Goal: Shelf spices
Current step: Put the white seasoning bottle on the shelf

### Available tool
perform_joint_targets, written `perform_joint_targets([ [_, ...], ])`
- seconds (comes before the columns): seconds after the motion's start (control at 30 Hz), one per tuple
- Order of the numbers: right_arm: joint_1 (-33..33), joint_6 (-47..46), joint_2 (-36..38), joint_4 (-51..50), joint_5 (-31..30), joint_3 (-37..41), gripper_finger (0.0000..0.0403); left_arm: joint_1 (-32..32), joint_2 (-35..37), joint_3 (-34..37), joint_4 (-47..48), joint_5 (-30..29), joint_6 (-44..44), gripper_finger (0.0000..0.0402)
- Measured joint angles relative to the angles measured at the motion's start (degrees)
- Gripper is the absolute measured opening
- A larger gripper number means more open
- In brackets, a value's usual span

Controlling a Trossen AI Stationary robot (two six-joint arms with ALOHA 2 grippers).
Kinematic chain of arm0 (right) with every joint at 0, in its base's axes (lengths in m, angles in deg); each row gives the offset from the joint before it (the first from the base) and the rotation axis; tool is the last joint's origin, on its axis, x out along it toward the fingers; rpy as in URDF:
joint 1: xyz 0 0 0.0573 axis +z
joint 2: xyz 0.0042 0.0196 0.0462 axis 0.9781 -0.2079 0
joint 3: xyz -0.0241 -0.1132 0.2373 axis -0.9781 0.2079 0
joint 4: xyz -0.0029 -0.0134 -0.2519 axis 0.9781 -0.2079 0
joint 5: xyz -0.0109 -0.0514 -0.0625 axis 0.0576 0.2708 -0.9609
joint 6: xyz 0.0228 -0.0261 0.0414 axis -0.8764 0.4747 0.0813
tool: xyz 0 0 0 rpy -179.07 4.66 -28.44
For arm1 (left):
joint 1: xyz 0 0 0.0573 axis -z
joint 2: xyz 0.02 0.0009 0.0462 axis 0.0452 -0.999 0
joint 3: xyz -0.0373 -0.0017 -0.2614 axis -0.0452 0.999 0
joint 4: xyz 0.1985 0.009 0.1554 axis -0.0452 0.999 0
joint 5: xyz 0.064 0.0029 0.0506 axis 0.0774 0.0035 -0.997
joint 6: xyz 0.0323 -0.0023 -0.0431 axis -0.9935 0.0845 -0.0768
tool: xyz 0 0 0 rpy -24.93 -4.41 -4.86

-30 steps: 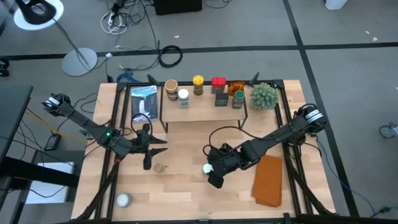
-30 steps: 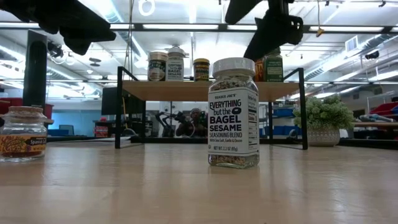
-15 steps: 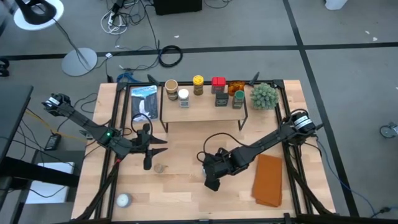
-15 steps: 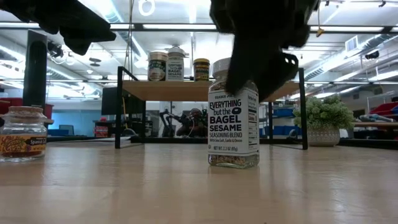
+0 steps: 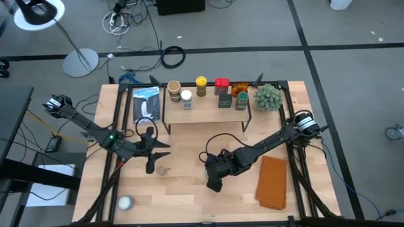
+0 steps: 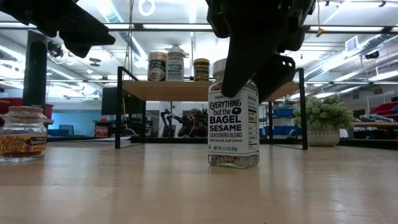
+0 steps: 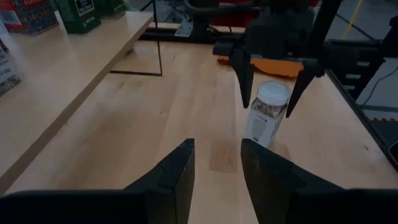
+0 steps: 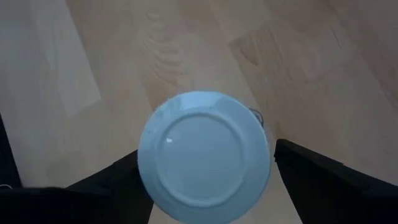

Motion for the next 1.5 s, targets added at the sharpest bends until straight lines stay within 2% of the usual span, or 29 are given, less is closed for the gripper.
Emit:
perform_joint_targets([
  [0.33,0.0,-1.7,0.0,0.4,0.9,0.0,0.0306,-0.6,-2.3,0.0,-1.7,2.5,-0.3,0.0135],
  [0.57,-0.1,-1.9,0.8,-0.8,1.6,0.0,0.0306,-4.9,-6.3,0.0,-5.2,8.9,-0.5,0.0135],
  [0.97,-1.0,-0.4,1.0,-0.7,1.4,0.0,0.0306,-6.0,-12.9,0.0,-11.1,8.9,-0.5,0.0135],
  [1.1,-1.1,-0.3,1.1,-0.8,-0.6,0.0,0.0304,-6.0,-14.0,0.0,-13.0,7.8,-0.6,0.0135],
  [1.2,-1.7,0.1,1.7,-0.6,-2.2,0.0,0.0284,-6.0,-14.3,0.0,-14.2,7.5,-0.6,0.0135],
  [1.37,-3.1,2.0,2.6,-0.6,-3.2,-0.1,0.0206,-6.0,-14.6,0.0,-16.0,7.4,-0.6,0.0135],
  [1.5,-4.4,3.0,2.6,-0.4,-2.6,-0.1,0.0201,-6.0,-14.6,0.0,-16.7,7.3,-0.5,0.0135],
])
